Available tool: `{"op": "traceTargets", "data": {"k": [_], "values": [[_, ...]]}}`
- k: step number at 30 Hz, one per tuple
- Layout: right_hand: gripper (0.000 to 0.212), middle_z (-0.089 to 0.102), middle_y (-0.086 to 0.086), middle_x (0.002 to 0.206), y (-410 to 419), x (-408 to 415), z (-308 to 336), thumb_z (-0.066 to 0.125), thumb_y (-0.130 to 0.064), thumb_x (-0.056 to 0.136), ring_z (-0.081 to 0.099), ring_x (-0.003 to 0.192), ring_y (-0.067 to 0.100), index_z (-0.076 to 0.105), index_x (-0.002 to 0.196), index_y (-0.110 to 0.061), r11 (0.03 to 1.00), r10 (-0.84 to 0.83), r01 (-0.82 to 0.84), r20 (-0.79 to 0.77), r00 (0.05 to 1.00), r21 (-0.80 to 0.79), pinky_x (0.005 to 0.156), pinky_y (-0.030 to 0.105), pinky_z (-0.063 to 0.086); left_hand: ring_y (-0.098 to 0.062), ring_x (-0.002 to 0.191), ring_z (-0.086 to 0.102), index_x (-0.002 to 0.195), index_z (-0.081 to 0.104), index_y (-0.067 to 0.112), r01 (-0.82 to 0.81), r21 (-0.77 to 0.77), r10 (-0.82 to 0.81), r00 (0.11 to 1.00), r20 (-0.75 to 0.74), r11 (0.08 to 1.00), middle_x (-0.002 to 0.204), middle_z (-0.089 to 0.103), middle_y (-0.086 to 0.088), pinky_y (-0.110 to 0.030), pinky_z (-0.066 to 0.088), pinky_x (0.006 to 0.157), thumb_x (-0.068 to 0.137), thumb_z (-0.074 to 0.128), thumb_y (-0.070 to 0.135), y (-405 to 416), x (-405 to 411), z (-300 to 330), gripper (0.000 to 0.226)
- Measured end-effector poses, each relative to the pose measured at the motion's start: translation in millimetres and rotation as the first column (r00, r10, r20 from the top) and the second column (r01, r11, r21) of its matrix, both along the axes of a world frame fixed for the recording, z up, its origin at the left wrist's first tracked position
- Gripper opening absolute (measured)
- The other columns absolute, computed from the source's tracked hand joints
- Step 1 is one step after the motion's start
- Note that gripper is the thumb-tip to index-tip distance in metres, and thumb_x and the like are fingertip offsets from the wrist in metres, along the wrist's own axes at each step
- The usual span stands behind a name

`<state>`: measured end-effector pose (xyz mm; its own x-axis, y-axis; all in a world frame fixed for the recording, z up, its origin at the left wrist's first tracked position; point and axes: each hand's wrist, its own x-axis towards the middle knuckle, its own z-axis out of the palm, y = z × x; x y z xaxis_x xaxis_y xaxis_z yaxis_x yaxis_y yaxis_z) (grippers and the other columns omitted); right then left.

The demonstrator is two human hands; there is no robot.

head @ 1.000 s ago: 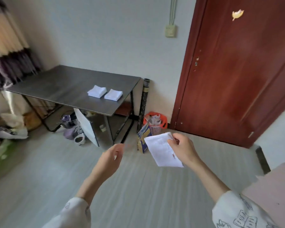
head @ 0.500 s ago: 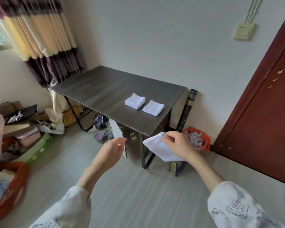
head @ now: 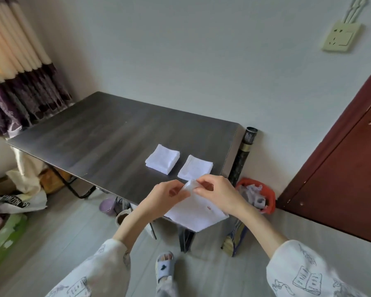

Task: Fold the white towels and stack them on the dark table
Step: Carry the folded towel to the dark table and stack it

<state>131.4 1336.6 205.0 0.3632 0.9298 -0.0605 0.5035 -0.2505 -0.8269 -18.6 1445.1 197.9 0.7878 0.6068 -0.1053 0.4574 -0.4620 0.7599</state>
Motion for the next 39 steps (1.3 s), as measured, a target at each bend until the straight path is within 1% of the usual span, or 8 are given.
{"op": "traceTargets", "data": {"k": [2,8,15,17,21,26,32,39], "values": [[0.011,0.06,-0.018,0.085,34,18,-7,0.063,-0.028,0.087,0.057,0.083,0.002,0.064,0.096,-0.022,0.999,-0.046,0.046,0.003,0.999,0.007,0.067,0.008,0.04,-0.001,0.06,0.046,0.076,0.055,0.031,0.045,0.003,-0.045,0.998,0.051,0.999,0.066,0.052,0.015,-0.013,0.034,0.057,0.089,0.058,0.033,36,19,-7,0.013],[0.008,0.063,-0.016,0.085,106,54,-32,0.061,-0.031,0.088,0.058,0.085,0.0,0.064,0.091,-0.025,0.983,-0.177,0.17,-0.107,0.978,-0.064,0.073,0.013,0.041,-0.013,0.085,0.061,0.088,0.059,0.023,0.179,-0.132,-0.172,0.983,0.068,0.975,0.086,0.062,0.01,-0.015,0.043,0.069,0.092,0.051,0.031,130,65,-22,0.011],[0.019,0.066,-0.007,0.095,147,102,-77,0.063,-0.039,0.086,0.061,0.092,0.009,0.063,0.094,-0.021,0.908,-0.386,0.325,-0.225,0.895,-0.267,0.085,0.028,0.048,0.001,0.07,0.059,0.094,0.058,0.01,0.251,-0.414,-0.227,0.968,0.107,0.875,0.081,0.062,0.008,-0.013,0.044,0.06,0.094,0.051,0.025,203,122,-39,0.017],[0.023,0.065,-0.004,0.1,152,110,-91,0.063,-0.037,0.086,0.06,0.099,0.01,0.061,0.098,-0.017,0.87,-0.477,0.374,-0.361,0.801,-0.32,0.092,0.031,0.047,0.004,0.069,0.059,0.096,0.057,0.01,0.245,-0.491,-0.224,0.969,0.102,0.836,0.082,0.063,0.008,-0.012,0.045,0.057,0.094,0.049,0.025,215,133,-49,0.017],[0.035,0.064,0.004,0.117,155,121,-118,0.065,-0.031,0.084,0.057,0.114,0.019,0.056,0.11,-0.008,0.83,-0.549,0.381,-0.715,0.433,-0.407,0.103,0.038,0.043,-0.007,0.076,0.062,0.098,0.057,0.014,0.157,-0.644,-0.174,0.984,0.039,0.749,0.089,0.064,0.003,-0.021,0.049,0.061,0.094,0.049,0.031,232,151,-72,0.02],[0.022,0.068,0.01,0.106,162,129,-139,0.056,-0.014,0.091,0.064,0.1,0.026,0.057,0.111,-0.003,0.764,-0.573,0.474,-0.798,0.185,-0.439,0.081,0.035,0.054,-0.019,0.089,0.067,0.105,0.054,0.013,0.048,-0.729,-0.144,0.987,-0.07,0.683,0.099,0.067,-0.003,-0.033,0.057,0.07,0.094,0.049,0.03,244,168,-102,0.021],[0.015,0.064,0.002,0.104,169,139,-153,0.052,-0.015,0.094,0.063,0.093,0.015,0.057,0.108,-0.01,0.686,-0.723,0.516,-0.563,0.402,-0.513,0.069,0.025,0.055,-0.02,0.093,0.065,0.109,0.05,0.014,0.046,-0.59,-0.272,0.915,-0.299,0.806,0.108,0.063,-0.004,-0.037,0.058,0.075,0.094,0.049,0.027,247,191,-136,0.02],[0.017,0.059,0.008,0.11,185,159,-170,0.048,-0.017,0.096,0.062,0.1,0.022,0.049,0.112,-0.011,0.681,-0.732,0.524,-0.443,0.518,-0.512,0.075,0.032,0.056,-0.023,0.091,0.064,0.112,0.047,0.016,0.036,-0.49,-0.252,0.888,-0.384,0.871,0.11,0.059,-0.005,-0.036,0.058,0.073,0.096,0.043,0.03,255,213,-159,0.022]]}}
